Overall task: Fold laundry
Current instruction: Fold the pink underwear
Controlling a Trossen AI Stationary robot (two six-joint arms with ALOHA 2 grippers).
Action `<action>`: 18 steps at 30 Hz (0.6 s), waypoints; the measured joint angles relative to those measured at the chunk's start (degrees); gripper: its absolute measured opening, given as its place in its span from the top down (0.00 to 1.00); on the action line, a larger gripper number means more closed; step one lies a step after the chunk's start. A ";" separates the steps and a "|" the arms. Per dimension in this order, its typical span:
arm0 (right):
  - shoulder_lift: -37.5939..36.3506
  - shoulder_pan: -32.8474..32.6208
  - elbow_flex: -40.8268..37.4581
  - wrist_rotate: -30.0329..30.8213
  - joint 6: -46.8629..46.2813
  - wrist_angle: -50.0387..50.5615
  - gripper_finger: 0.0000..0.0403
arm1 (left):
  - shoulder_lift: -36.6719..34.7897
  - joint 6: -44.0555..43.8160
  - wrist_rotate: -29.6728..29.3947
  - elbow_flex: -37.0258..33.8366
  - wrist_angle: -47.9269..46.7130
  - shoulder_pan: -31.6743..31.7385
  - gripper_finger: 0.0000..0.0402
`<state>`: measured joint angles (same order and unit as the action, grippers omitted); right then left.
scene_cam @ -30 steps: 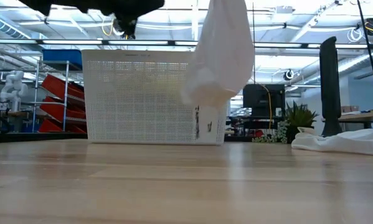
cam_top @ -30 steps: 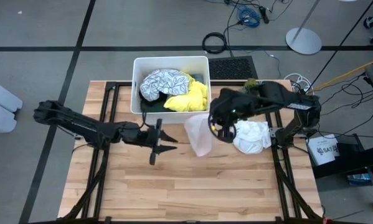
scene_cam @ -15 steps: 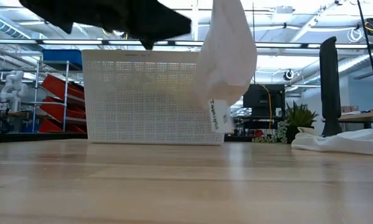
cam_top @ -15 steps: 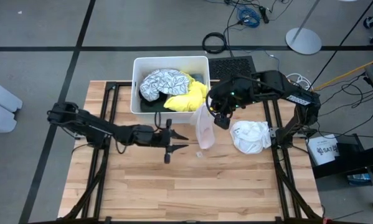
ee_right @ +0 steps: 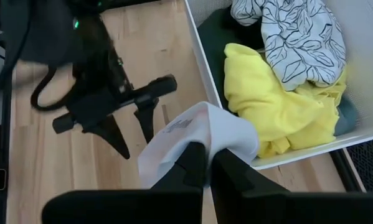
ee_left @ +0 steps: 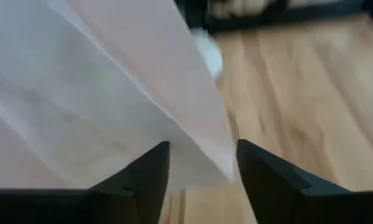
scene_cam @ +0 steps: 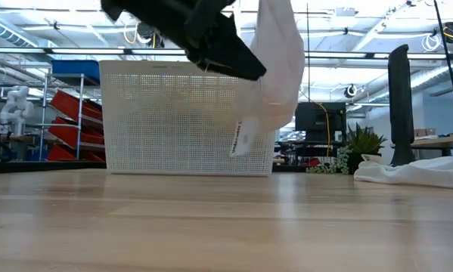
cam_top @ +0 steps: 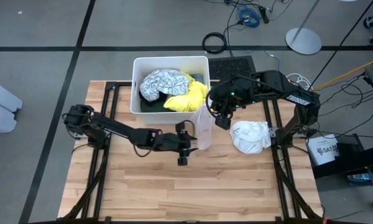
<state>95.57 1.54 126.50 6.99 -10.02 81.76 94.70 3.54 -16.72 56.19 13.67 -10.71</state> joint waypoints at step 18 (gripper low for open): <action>0.00 0.02 0.00 0.00 1.77 1.53 1.00 | 2.90 1.46 -10.36 6.30 -17.79 -4.88 0.37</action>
<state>95.57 1.56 126.50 6.98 -8.25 83.29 97.59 5.00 -27.08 62.50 -4.12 -15.58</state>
